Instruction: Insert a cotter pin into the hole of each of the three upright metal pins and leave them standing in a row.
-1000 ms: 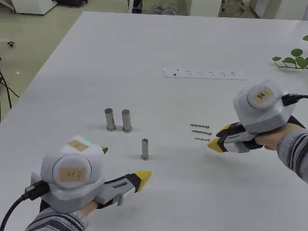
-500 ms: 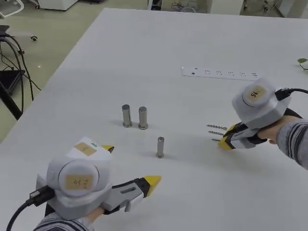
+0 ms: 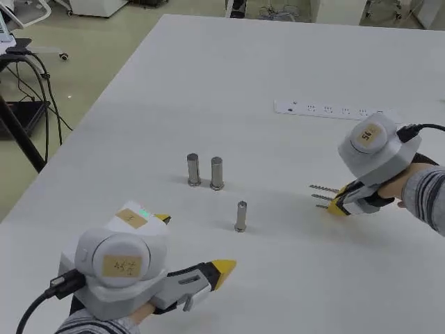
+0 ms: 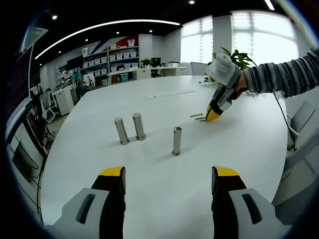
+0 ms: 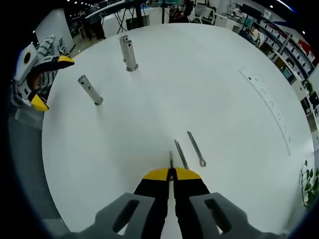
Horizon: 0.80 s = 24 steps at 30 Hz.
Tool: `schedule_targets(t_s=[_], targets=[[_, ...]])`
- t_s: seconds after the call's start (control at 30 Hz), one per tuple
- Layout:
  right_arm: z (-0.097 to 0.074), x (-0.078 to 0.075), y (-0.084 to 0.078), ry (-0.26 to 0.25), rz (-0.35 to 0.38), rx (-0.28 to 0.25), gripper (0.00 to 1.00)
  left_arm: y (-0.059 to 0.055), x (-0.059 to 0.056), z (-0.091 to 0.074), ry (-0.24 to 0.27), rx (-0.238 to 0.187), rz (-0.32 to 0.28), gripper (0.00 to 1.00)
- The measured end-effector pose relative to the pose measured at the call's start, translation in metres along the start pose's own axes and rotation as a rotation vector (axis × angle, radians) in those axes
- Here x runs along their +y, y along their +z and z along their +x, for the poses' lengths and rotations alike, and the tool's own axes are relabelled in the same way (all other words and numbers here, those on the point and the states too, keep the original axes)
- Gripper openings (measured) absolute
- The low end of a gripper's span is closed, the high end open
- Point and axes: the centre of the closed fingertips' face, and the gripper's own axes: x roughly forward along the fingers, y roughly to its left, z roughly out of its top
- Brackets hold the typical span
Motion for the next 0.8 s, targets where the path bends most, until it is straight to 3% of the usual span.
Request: schedule_targets(t_s=[0.27, 0.37, 0.6, 0.8], targets=[[-0.002, 0.006, -0.001, 0.011, -0.127, 0.015, 0.0, -0.002, -0.002, 0.0, -0.006, 0.017, 0.006, 0.65], [-0.003, 0.009, -0.002, 0.022, -0.145, 0.004, 0.0, -0.003, -0.004, 0.001, 0.002, 0.036, 0.056, 0.64], [-0.013, 0.021, 0.002, 0.027, -0.171, -0.07, 0.0, 0.002, -0.012, 0.001, -0.028, 0.026, 0.054, 0.62], [-0.022, 0.043, 0.011, 0.031, -0.304, -0.127, 0.0, 0.004, -0.018, 0.002, -0.048, 0.038, 0.07, 0.56]])
